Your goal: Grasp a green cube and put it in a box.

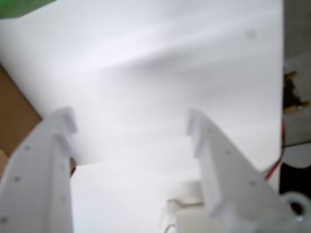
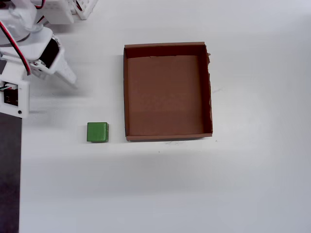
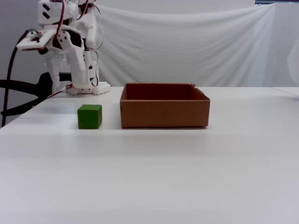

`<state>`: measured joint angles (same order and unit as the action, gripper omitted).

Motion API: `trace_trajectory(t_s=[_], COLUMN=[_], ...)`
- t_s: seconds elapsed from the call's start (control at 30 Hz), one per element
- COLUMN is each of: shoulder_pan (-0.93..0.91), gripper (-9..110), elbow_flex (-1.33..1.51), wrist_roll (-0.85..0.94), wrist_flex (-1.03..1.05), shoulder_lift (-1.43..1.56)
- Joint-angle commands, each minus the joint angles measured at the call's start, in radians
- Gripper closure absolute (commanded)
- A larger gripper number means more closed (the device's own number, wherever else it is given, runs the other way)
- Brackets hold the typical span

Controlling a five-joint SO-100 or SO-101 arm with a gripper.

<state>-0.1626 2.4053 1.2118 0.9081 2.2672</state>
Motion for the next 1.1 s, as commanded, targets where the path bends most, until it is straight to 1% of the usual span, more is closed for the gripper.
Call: trace_trajectory(t_s=[0.0,0.3,0.5,0.83,1.07], shoulder_pan=[0.028,0.107,0.121,0.152,0.187], gripper=[71,72,72,72,72], elbow_flex=[-0.109,-0.284,-0.399,-0.491,-0.541], wrist_roll=[0.017,0.003,0.003,0.012,0.006], wrist_flex=[-0.018,-0.011,-0.028,-0.084,-0.086], shoulder_lift=[-0.077,-0.327,-0.457,-0.532,-0.604])
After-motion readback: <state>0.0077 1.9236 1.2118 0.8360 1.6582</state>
